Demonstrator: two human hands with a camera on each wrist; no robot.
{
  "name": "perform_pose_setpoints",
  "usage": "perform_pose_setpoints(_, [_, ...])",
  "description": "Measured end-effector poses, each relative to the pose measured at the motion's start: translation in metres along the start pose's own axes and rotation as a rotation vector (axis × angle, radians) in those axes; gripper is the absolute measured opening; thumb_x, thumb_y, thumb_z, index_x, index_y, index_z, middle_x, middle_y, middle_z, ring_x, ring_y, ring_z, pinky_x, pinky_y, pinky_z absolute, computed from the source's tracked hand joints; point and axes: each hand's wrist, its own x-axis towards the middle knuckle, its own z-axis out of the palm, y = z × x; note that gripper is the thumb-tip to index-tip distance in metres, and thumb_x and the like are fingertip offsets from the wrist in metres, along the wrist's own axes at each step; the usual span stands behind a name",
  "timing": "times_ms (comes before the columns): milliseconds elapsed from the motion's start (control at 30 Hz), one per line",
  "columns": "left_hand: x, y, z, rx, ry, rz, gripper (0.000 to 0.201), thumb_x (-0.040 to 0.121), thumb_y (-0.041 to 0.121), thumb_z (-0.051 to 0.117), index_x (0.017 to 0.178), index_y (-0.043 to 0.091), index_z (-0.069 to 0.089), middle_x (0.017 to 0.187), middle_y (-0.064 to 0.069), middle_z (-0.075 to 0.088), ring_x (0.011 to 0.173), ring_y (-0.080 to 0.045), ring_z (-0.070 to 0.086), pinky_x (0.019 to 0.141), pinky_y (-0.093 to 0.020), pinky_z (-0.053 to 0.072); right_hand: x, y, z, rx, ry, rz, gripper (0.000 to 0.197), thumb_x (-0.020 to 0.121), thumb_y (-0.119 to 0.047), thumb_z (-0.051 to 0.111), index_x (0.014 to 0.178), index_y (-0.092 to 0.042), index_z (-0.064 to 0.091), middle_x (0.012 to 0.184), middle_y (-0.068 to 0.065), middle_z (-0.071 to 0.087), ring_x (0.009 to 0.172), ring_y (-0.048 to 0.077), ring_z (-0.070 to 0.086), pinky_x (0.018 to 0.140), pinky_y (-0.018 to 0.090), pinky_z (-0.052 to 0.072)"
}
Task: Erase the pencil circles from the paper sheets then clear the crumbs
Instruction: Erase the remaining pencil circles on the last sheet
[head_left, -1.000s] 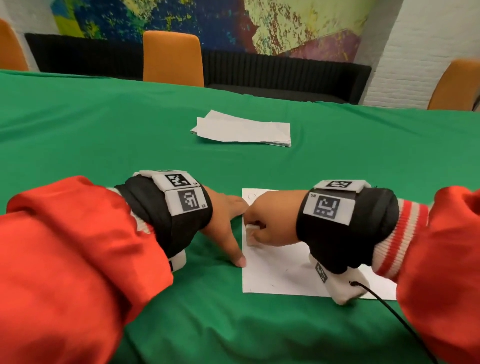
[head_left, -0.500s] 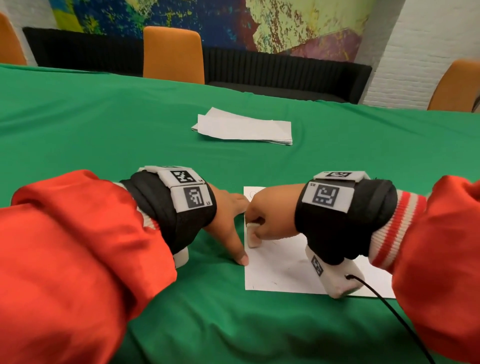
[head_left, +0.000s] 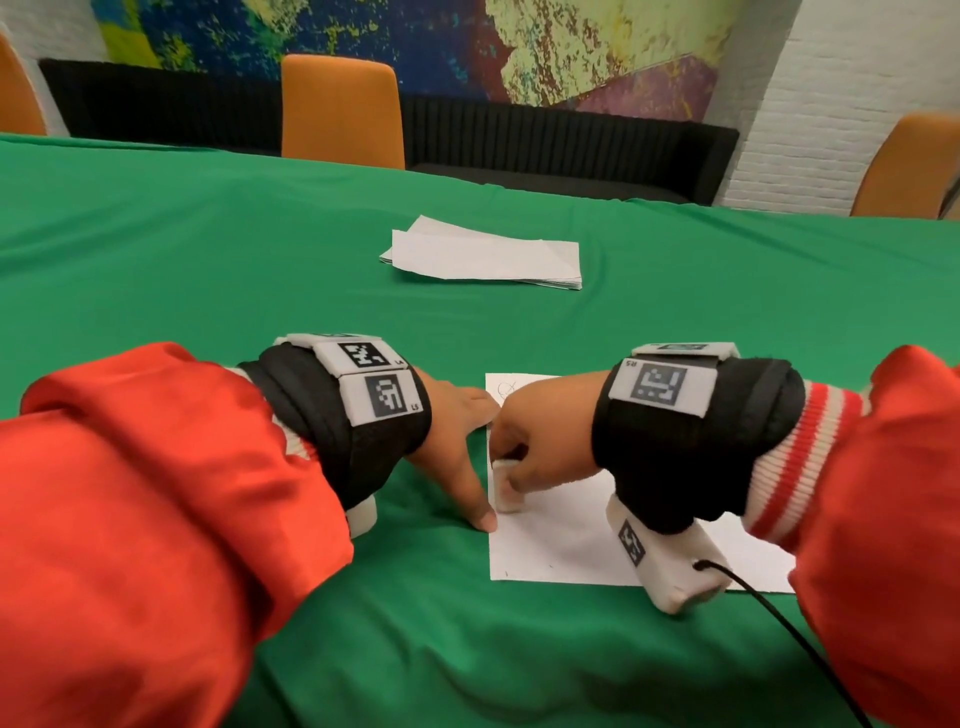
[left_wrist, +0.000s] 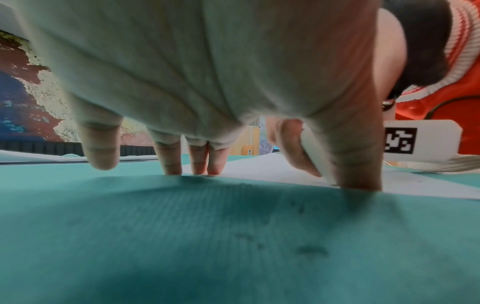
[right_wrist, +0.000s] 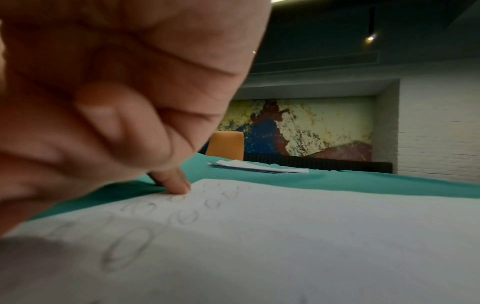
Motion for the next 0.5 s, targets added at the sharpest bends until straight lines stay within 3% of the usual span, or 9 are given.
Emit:
perform_pose_setpoints(100, [-0.0006, 0.0007, -0.0004, 0.021, -0.006, -0.007, 0.105, 0.062, 0.070, 0.070, 0.145, 0.025, 0.024, 0.150, 0.010, 0.028, 0.136, -0.015, 0.034, 0.111, -0.038, 0.030, 0.0019, 0.0068, -0.0004, 0.024, 0.038, 0.052, 0.021, 0.088, -0.027, 0.054, 0.067, -0.021, 0.051, 0.063, -0.007, 0.048, 0.054, 0.007, 0.042, 0.049, 0.020, 0.032])
perform_pose_setpoints(267, [-0.0005, 0.0018, -0.0008, 0.013, -0.008, 0.000, 0.102, 0.062, 0.068, 0.072, 0.144, 0.027, 0.026, 0.148, 0.012, 0.029, 0.134, -0.014, 0.036, 0.110, -0.036, 0.031, 0.0016, 0.0069, 0.0028, 0.129, -0.046, 0.044, 0.016, 0.086, -0.025, 0.056, 0.071, -0.020, 0.058, 0.064, -0.008, 0.057, 0.057, 0.008, 0.052, 0.053, 0.018, 0.040])
perform_pose_setpoints(400, [-0.0009, 0.0030, -0.0016, 0.004, -0.016, 0.002, 0.099, 0.064, 0.066, 0.072, 0.143, 0.027, 0.026, 0.147, 0.012, 0.030, 0.134, -0.012, 0.034, 0.110, -0.033, 0.030, 0.0016, 0.0126, 0.0034, 0.114, 0.020, 0.080, 0.025, 0.087, -0.025, 0.056, 0.062, -0.021, 0.050, 0.059, -0.008, 0.052, 0.053, 0.007, 0.048, 0.048, 0.019, 0.033])
perform_pose_setpoints(500, [-0.0017, 0.0043, -0.0018, 0.004, -0.007, 0.004, 0.097, 0.065, 0.065, 0.072, 0.142, 0.028, 0.028, 0.144, 0.012, 0.032, 0.132, -0.013, 0.036, 0.109, -0.032, 0.032, -0.0016, 0.0085, 0.0055, 0.119, -0.029, 0.044, 0.018, 0.086, -0.028, 0.058, 0.070, -0.020, 0.057, 0.063, -0.008, 0.055, 0.057, 0.008, 0.050, 0.051, 0.019, 0.036])
